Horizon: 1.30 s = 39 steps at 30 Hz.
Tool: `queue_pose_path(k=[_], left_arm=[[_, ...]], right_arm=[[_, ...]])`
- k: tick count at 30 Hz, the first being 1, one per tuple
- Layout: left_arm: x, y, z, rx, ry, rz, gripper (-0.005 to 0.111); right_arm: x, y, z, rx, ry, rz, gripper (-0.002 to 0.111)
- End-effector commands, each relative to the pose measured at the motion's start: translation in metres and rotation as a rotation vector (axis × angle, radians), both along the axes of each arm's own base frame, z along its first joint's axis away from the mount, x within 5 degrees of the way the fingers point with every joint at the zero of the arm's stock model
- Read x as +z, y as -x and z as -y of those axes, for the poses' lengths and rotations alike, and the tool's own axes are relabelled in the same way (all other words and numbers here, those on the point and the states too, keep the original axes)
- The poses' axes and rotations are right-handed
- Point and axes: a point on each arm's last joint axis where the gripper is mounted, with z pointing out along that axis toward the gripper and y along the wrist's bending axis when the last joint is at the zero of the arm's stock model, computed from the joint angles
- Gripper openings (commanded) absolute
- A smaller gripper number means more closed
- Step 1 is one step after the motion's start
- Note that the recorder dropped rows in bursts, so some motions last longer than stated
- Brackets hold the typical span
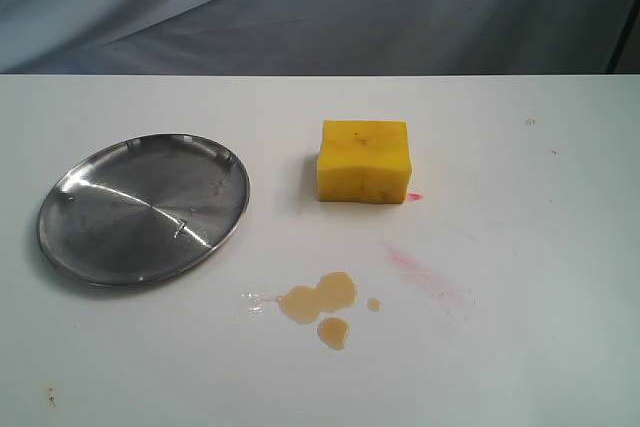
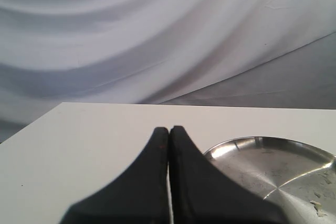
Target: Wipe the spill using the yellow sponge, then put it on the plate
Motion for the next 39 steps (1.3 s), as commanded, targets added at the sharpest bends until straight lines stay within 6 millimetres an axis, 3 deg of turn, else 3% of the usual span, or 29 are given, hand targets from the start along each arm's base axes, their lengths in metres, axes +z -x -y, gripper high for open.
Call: queue_pose_path(k=[1, 16, 20, 22, 25, 27, 29, 33, 35, 39], left_arm=[[-0.001, 0.0, 0.0, 0.0, 0.0, -0.002, 0.0], [-0.001, 0.0, 0.0, -0.001, -0.002, 0.002, 0.0], [0.009, 0.0, 0.002, -0.021, 0.02, 0.119, 0.0], [0.017, 0.001, 0.003, -0.042, 0.119, 0.221, 0.0], [0.04, 0.008, 0.007, -0.13, 0.242, 0.493, 0.0], [0.055, 0.018, 0.01, -0.189, 0.207, 0.688, 0.0], [0.072, 0.024, 0.014, -0.216, 0.158, 0.75, 0.0], [0.144, 0.046, 0.022, -0.24, 0.052, 0.747, 0.0], [0.171, 0.044, 0.022, -0.204, -0.039, 0.666, 0.0], [0.198, 0.025, 0.023, -0.222, -0.092, 0.565, 0.0]], right_arm=[[0.0, 0.0, 0.0, -0.003, 0.008, 0.008, 0.0], [0.0, 0.0, 0.0, -0.003, 0.008, 0.008, 0.0], [0.0, 0.0, 0.0, -0.003, 0.008, 0.008, 0.0], [0.0, 0.0, 0.0, -0.003, 0.008, 0.008, 0.0], [0.0, 0.0, 0.0, -0.003, 0.008, 0.008, 0.0], [0.0, 0.0, 0.0, -0.003, 0.008, 0.008, 0.0], [0.0, 0.0, 0.0, -0.003, 0.008, 0.008, 0.0], [0.0, 0.0, 0.0, -0.003, 0.008, 0.008, 0.0], [0.0, 0.0, 0.0, -0.003, 0.008, 0.008, 0.0], [0.0, 0.0, 0.0, -0.003, 0.008, 0.008, 0.0]])
